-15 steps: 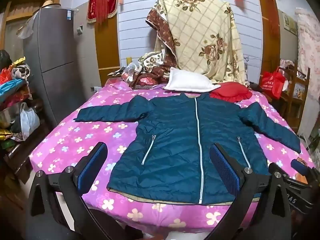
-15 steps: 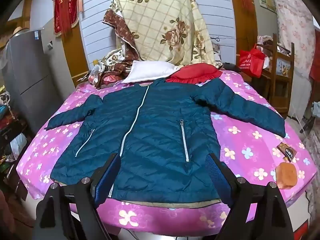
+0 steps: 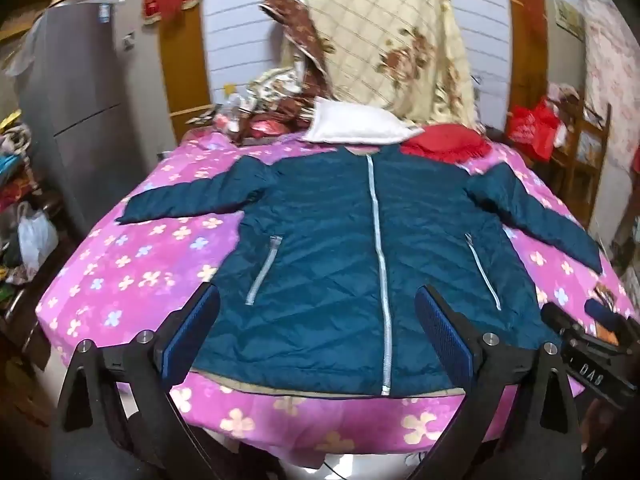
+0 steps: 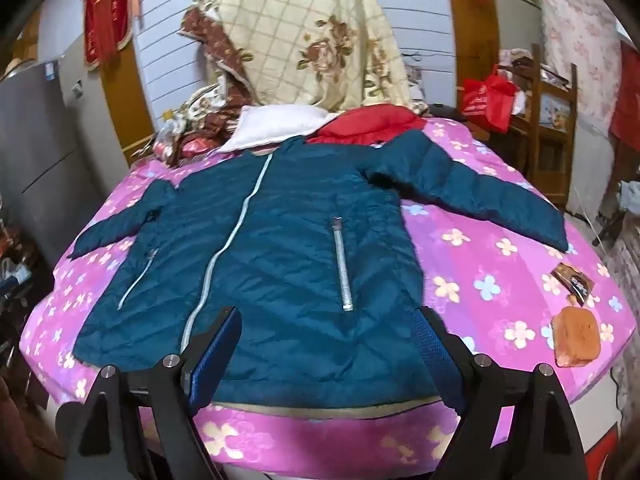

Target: Fold large clothes

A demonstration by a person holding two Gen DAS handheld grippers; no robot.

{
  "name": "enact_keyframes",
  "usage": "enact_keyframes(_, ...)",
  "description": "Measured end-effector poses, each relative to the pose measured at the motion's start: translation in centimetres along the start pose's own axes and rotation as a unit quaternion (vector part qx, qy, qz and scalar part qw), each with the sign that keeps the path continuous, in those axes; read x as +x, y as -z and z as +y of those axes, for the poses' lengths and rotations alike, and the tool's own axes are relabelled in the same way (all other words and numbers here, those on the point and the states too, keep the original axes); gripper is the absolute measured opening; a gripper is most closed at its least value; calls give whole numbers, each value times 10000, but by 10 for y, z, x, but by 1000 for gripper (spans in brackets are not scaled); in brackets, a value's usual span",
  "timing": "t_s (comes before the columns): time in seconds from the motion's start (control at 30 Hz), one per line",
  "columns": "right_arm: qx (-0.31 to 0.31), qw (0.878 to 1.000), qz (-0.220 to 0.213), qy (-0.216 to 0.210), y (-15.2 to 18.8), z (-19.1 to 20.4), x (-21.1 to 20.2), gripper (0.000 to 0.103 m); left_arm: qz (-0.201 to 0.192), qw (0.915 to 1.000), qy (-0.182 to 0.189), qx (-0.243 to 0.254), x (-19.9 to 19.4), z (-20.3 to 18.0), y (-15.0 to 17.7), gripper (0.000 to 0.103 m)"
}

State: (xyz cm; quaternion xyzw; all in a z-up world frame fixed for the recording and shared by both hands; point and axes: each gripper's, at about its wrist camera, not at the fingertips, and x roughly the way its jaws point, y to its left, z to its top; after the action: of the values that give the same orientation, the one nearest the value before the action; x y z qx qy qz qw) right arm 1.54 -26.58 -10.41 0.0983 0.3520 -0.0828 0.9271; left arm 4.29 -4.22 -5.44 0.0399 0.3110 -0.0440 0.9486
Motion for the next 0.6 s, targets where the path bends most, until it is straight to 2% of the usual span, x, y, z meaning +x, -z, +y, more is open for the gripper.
enact_keyframes(0.17, 282, 9995, 22, 132, 0, -29, 10, 85, 207, 9990, 236, 330, 15, -33, 6, 93)
enact_keyframes(0.23, 399, 9990, 70, 163, 1, -41, 17, 85, 389, 9981, 394, 268, 22, -42, 8, 86)
enact_keyframes(0.3, 500, 9986, 97, 165, 2, -50, 22, 85, 723, 9951, 665, 90, 34, -48, 12, 85)
enact_keyframes(0.37, 578, 9981, 108, 158, 3, -57, 24, 85, 912, 9934, 688, 32, 40, -53, 13, 84)
enact_keyframes(0.6, 659, 9974, 61, 269, 5, -71, 26, 85, 607, 9960, 651, 118, 29, -64, 8, 84)
